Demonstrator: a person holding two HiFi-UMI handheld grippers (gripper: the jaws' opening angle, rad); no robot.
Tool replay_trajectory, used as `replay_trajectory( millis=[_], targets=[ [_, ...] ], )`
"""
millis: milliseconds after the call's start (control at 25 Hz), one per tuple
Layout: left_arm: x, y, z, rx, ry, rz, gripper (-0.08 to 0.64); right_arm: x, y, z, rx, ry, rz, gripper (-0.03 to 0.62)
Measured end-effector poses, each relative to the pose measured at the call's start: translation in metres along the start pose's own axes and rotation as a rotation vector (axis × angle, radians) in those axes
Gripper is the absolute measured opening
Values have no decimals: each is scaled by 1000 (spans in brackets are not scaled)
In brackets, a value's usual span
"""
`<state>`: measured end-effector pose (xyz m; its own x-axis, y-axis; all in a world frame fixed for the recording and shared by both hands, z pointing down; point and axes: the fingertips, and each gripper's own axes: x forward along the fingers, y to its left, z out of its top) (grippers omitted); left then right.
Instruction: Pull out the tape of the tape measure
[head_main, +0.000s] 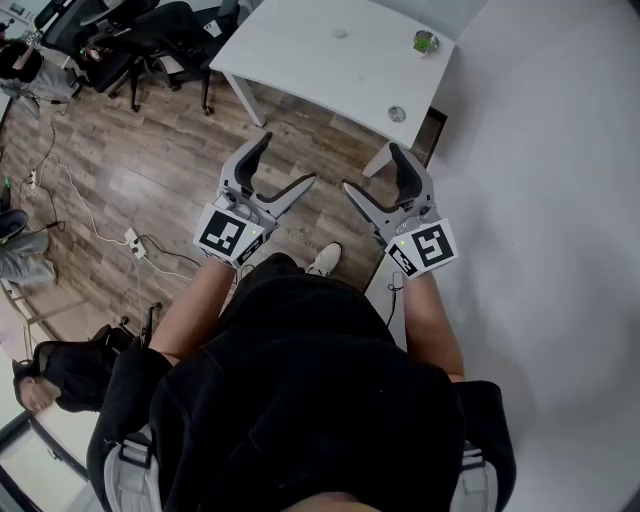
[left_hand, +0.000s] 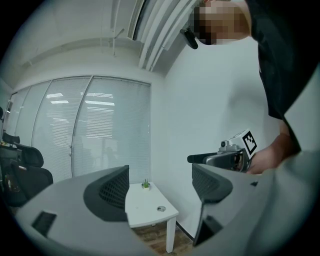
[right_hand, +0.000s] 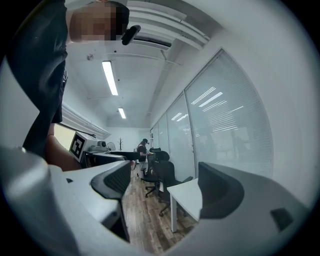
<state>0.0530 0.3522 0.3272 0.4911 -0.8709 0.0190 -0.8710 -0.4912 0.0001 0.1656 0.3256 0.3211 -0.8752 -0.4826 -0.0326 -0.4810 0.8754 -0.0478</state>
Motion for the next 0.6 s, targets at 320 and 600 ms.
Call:
replay_trajectory(
  millis=[320,600],
  targets=[
    [16,4,-6,-5,18,11,402,3,-14,-9,16,11,19,410],
    [38,22,-14,-14,40,-37,402,24,-24,-16,26,25,11,410]
  ],
)
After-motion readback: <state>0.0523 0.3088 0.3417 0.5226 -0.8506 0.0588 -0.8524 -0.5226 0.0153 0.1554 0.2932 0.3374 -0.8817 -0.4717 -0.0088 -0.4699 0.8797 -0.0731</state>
